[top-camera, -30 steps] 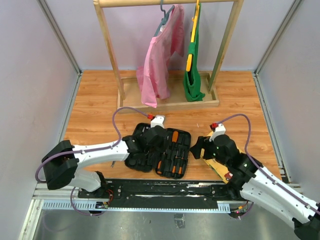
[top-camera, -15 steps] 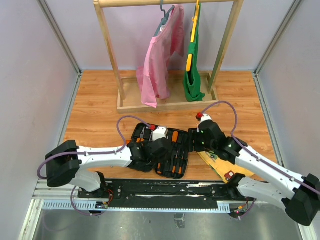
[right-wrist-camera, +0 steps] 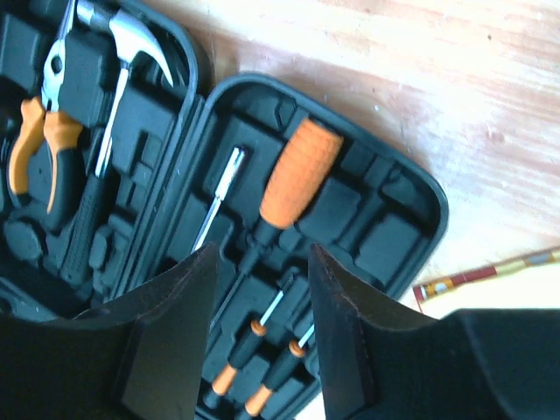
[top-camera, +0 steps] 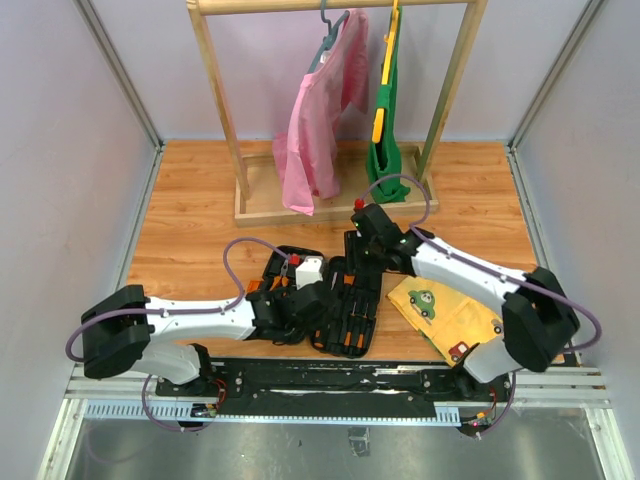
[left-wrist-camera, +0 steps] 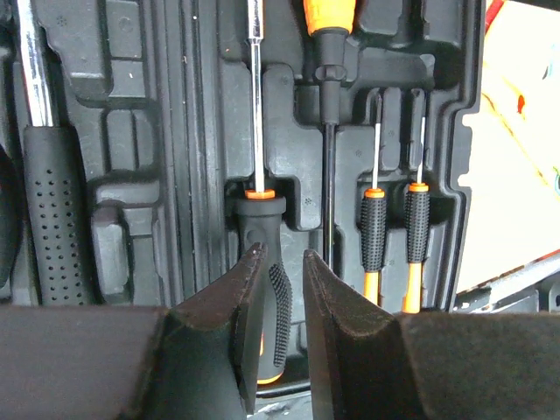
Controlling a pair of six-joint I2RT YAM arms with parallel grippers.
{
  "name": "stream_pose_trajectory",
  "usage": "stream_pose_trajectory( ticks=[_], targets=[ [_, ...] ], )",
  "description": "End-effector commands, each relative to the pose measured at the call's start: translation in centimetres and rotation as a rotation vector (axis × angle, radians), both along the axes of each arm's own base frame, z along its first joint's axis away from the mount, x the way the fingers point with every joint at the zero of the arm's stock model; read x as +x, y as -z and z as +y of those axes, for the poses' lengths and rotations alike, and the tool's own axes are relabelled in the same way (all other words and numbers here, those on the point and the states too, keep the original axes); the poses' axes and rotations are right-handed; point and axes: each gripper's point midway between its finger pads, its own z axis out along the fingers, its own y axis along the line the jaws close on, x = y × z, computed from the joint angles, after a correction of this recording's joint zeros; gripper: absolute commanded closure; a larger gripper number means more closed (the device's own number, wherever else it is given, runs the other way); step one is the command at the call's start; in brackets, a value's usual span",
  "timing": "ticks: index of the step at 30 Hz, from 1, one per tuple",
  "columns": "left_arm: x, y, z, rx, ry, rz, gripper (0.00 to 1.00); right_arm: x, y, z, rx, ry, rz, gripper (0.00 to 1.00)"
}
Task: Sort the tools into containers
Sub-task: Place the screwdriver in the storage box.
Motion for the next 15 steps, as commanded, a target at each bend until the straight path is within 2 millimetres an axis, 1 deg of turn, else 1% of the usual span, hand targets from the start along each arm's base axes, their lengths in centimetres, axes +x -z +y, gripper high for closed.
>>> stream_pose_trajectory(
  ticks=[1,3,7,10,15],
  targets=[
    [0.5,-1.3,-0.3,-0.056,-0.030,-0.042,0.73,1.6,1.0,0.7,-0.042,0.016,0.046,0.56],
    [0.5,-1.5,-0.4,-0.053,-0.027,-0.047,0.73,2.0,1.7,0.9,-0.060,0.029,0.061,0.59],
    [0.7,-1.6,-0.6,-0.054,-0.021,-0.054,0.73,2.6,3.0,0.7,-0.110,0.056,0.081,0.61],
    [0.7,-1.5,-0.8,-0.052,-0.015,-0.054,0.73,2.6,4.1,0.6,-0.142,0.061,0.107,0.62],
    [0.7,-1.3,-1.1,-0.046,-0.002,-0.052,0.73,2.7,5.1,0.3,-0.173,0.073,0.120,0.65]
  ],
)
